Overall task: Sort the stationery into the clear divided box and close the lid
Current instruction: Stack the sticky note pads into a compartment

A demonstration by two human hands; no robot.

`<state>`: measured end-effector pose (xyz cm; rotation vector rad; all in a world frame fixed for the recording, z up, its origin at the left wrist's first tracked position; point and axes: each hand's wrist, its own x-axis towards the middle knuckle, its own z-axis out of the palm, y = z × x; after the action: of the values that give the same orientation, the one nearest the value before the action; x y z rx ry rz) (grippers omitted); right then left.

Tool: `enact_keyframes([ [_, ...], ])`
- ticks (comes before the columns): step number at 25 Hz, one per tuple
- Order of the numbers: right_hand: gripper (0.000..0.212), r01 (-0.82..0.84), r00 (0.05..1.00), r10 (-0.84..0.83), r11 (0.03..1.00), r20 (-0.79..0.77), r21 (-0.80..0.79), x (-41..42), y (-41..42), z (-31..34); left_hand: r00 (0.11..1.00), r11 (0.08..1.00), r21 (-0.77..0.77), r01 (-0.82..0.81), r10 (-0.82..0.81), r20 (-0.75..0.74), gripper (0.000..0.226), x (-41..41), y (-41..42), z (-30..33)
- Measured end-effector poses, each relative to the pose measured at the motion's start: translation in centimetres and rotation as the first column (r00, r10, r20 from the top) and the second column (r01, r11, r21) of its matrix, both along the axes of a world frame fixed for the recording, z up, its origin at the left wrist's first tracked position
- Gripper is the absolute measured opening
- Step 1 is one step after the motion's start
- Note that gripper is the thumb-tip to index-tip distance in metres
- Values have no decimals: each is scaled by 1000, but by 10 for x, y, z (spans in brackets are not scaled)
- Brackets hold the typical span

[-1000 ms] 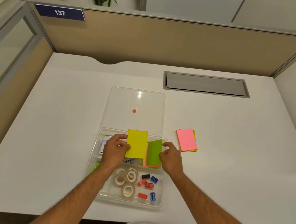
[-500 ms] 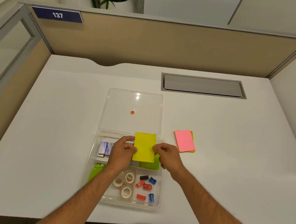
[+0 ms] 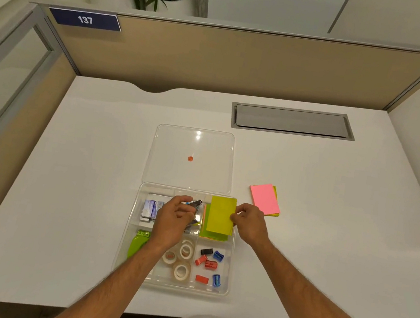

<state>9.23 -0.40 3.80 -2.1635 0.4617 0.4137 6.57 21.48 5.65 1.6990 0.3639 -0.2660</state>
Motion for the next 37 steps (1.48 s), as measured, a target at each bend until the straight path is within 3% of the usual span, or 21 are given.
enact_keyframes([
  [6,29,-195,980,182,963,-82,-188,2,21,-10,999,997,77,1,-4,41,36,3,-3,-1],
  [10,35,-245,968,249,935,-17,-256,-3,13,-9,998,996,77,34,-38,41,35,5,-10,-4],
  [14,24,-104,984,129,976,124,-190,-6,-16,1,989,976,175,127,-139,59,37,11,-30,-10],
  [20,17,28,996,-11,982,94,-186,-2,-84,6,972,960,182,213,-228,63,38,47,-110,-10],
  [27,13,-8,997,15,996,75,-88,6,-145,10,947,860,397,321,-301,-116,54,83,-193,-31],
  [33,14,-95,995,95,995,36,6,12,-170,6,952,802,519,296,-206,-225,63,90,-223,-44],
  [37,15,-110,994,109,993,29,36,15,-185,1,940,736,593,325,-185,-286,82,91,-236,-52],
])
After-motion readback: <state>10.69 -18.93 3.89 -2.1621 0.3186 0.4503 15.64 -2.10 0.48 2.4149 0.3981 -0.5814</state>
